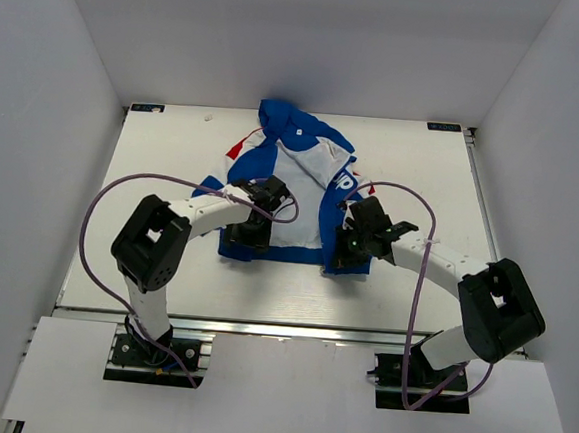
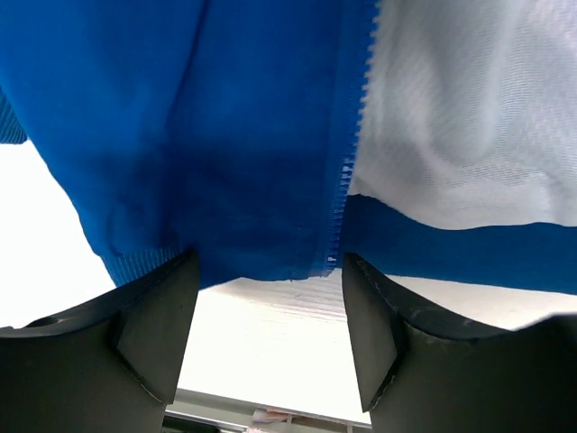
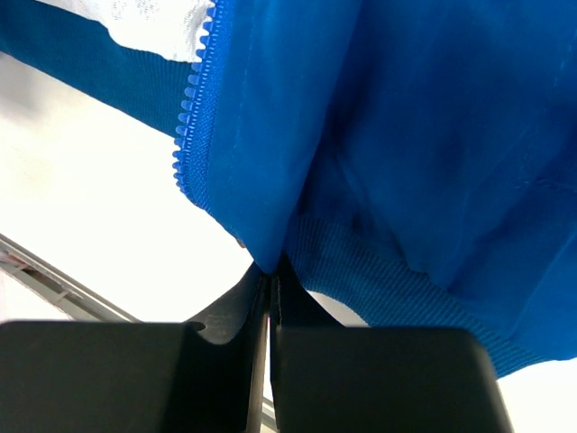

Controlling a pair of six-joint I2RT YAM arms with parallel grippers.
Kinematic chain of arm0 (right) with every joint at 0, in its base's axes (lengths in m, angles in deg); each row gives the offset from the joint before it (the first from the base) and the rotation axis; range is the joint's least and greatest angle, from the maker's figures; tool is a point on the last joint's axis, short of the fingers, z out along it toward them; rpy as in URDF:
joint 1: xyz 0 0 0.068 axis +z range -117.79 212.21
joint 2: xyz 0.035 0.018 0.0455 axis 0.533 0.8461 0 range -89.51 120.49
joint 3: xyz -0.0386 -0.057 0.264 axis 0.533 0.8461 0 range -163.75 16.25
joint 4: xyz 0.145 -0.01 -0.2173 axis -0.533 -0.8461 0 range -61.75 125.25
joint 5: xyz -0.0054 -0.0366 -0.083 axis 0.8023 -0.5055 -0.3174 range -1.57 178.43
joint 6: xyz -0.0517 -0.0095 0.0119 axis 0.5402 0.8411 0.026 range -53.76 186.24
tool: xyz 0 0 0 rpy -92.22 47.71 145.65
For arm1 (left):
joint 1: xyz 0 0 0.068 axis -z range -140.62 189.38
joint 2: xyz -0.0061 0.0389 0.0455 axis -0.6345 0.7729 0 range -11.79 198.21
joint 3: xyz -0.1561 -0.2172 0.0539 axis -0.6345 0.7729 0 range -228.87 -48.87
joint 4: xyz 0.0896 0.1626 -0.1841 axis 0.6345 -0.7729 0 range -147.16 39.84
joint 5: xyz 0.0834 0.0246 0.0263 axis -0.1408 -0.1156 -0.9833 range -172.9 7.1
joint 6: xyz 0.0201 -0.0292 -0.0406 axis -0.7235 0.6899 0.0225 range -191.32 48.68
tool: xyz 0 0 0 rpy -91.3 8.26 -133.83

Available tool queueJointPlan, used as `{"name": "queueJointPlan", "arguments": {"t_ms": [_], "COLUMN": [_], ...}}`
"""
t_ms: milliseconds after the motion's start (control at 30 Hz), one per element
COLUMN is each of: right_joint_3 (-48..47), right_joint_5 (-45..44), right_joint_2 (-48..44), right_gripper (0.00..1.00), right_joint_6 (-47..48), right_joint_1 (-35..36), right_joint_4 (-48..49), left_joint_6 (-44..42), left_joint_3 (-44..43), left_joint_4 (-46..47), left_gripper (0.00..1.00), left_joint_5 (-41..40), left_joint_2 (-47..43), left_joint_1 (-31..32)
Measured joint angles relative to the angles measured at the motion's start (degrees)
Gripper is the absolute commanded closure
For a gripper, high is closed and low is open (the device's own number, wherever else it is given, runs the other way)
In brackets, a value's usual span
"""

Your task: Zip up the jacket

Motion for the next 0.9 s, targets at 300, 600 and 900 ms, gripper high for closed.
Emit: {"name": "queueJointPlan", "arguments": {"t_ms": [300,600,900], "right_joint_3": [0.13,0.13,0.15], "right_joint_5": [0.13,0.11,0.07], "right_joint_2": [0.92,1.57,1.73], "right_gripper": [1.0,1.0,1.0], "right_joint_6": [0.24,0.37,0.37], "right_joint_1": [-0.42,-0.44,-0.66], "right_joint_4": [0.02,0.0,-0.09], "left_joint_6": [2.54,4.17,5.62], "left_joint_3": [2.1,2.73,5.14], "left_joint_4": [0.2,2.45,2.49], "left_gripper": [0.11,0.09,0.12], "left_joint_5": [-0.44,-3.04,-4.48], "left_joint_2": [-3.72,-15.34,-7.85], "left_joint_1": [-0.02,-0.02,-0.02]}}
